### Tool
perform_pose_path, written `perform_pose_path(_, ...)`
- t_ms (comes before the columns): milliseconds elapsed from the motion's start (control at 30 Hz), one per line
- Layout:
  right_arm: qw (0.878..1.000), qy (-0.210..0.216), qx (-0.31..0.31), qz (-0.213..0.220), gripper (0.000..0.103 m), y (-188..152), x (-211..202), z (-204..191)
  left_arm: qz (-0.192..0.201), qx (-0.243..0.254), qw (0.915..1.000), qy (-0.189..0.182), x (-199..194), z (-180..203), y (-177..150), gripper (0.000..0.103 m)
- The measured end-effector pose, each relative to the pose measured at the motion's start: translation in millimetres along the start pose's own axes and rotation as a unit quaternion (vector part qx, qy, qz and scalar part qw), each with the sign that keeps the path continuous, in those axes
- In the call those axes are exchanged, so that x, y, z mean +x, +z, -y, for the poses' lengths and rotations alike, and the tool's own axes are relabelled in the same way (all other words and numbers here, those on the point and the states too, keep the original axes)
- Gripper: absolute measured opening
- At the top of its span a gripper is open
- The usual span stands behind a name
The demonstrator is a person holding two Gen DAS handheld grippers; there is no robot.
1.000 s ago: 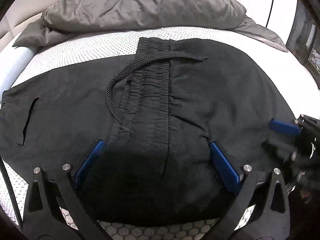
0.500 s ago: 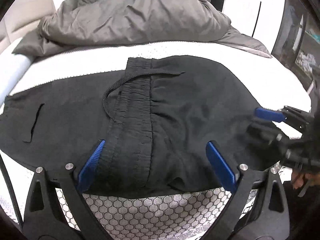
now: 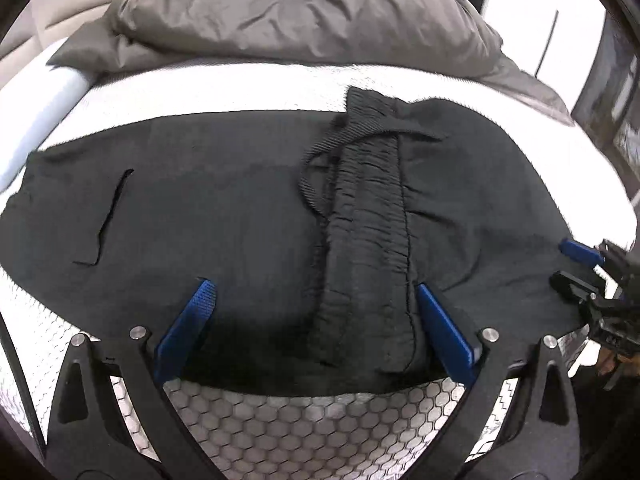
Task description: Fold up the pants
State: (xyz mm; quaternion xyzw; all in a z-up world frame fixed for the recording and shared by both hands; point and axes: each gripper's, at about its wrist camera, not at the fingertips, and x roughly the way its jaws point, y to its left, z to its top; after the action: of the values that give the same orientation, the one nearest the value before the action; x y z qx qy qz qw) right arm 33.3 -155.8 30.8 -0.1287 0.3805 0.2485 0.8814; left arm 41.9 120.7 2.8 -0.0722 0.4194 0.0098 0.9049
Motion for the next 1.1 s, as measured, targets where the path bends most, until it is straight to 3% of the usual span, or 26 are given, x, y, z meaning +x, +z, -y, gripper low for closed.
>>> perform_pose_path(200, 0.998, -0.002, 0.064, 0.029, 0.060, -5.2, -19.8, 32.6, 0.045, -0.006, 0.9988, 0.020, -35.1, 8.5, 2.1, 0.100)
perform_pose_path(300, 0.997, 0.015, 0.053, 0.049, 0.060, 8.2, -25.5, 25.8, 0.086, -0.006, 0.9957, -0.034, -59.8, 21.3, 4.7, 0.100)
perform_pose_path(367, 0.998, 0.022, 0.038, 0.045, 0.060, 24.7, -20.5, 15.9, 0.094, 0.011, 0.9937, -0.061, -60.0, 38.1, 10.8, 0.100)
perform_pose_path(433, 0.998, 0.037, 0.028, 0.035, 0.059, 44.5, -7.7, 4.8, 0.079, 0.053, 0.9935, -0.062, -45.4, 64.7, 25.8, 0.099)
perform_pose_path(467, 0.998, 0.046, 0.021, 0.030, 0.055, 53.3, -0.2, -0.9, 0.071, 0.075, 0.9933, -0.053, -36.2, 74.8, 30.9, 0.093)
perform_pose_path(533, 0.998, 0.060, 0.006, 0.017, 0.040, 64.9, 14.9, -11.8, 0.043, 0.111, 0.9927, -0.019, -8.4, 91.6, 37.7, 0.079)
perform_pose_path(567, 0.998, 0.064, -0.004, 0.005, 0.034, 67.7, 24.7, -17.5, 0.020, 0.115, 0.9931, -0.013, 6.8, 95.5, 38.0, 0.066)
perform_pose_path(600, 0.998, 0.066, -0.011, -0.006, 0.030, 67.2, 33.6, -21.3, -0.005, 0.112, 0.9937, -0.010, 23.0, 96.3, 36.9, 0.060)
perform_pose_path(700, 0.997, 0.054, -0.025, -0.058, 0.025, 56.6, 59.5, -25.0, -0.010, 0.127, 0.9918, 0.007, 40.7, 96.2, 35.0, 0.060)
perform_pose_path(800, 0.997, 0.037, -0.026, -0.059, 0.022, 52.5, 60.8, -15.0, -0.008, 0.103, 0.9947, -0.003, 41.2, 83.8, 40.5, 0.060)
perform_pose_path(900, 0.998, -0.027, -0.021, -0.053, 0.023, 42.7, 54.8, 7.6, -0.007, 0.076, 0.9968, -0.020, 37.1, 68.0, 37.5, 0.061)
perform_pose_path(1067, 1.000, -0.004, 0.018, -0.025, 0.023, 28.9, 33.9, 34.4, 0.006, 0.061, 0.9981, -0.006, 24.3, 64.6, 31.7, 0.067)
perform_pose_path(1100, 1.000, 0.000, 0.019, -0.016, 0.028, 28.9, 28.2, 34.1, 0.008, 0.056, 0.9984, -0.006, 20.7, 63.2, 32.1, 0.067)
